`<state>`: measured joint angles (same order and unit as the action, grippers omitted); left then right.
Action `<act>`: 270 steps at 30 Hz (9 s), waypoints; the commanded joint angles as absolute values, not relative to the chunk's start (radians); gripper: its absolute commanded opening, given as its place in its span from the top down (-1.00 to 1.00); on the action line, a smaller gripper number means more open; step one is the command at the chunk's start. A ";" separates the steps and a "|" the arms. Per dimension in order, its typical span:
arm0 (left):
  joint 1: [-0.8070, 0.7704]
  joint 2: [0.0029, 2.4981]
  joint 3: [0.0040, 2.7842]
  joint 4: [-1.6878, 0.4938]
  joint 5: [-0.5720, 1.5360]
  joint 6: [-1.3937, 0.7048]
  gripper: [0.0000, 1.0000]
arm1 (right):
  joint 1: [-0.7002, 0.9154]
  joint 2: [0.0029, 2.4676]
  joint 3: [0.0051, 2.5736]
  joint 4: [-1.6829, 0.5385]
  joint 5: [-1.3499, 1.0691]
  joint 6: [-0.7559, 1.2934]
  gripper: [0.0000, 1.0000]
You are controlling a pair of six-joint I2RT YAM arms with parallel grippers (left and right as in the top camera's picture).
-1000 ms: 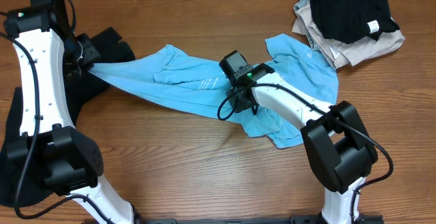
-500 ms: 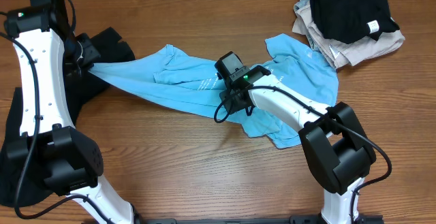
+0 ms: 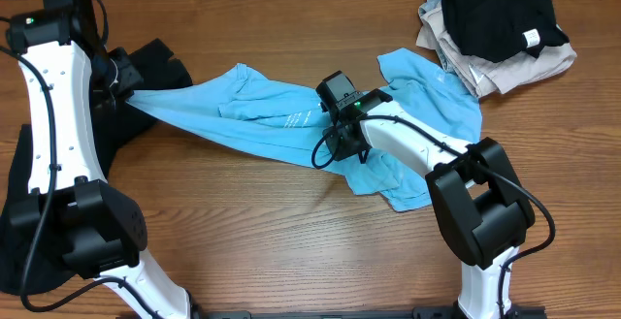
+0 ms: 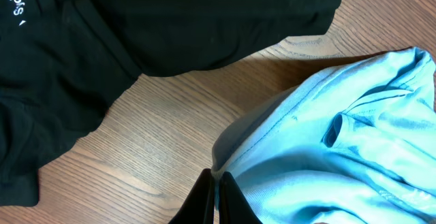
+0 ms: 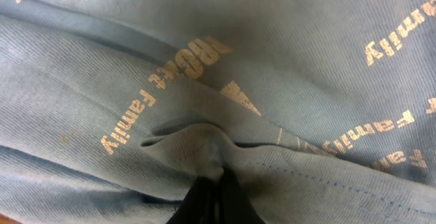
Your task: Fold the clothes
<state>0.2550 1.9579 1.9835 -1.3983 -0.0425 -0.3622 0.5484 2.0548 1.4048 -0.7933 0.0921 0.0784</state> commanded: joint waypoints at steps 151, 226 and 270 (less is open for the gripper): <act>0.327 1.695 2.657 -1.517 0.025 -0.360 0.92 | 0.137 1.518 2.465 -1.406 -0.046 0.017 0.92; 0.321 1.270 1.620 -1.689 0.016 -0.367 0.92 | 0.084 1.174 1.485 -1.604 -0.224 0.128 0.92; 0.320 1.395 1.108 -0.830 -0.106 -0.687 0.91 | 0.084 1.581 1.240 -0.606 -0.156 0.141 0.92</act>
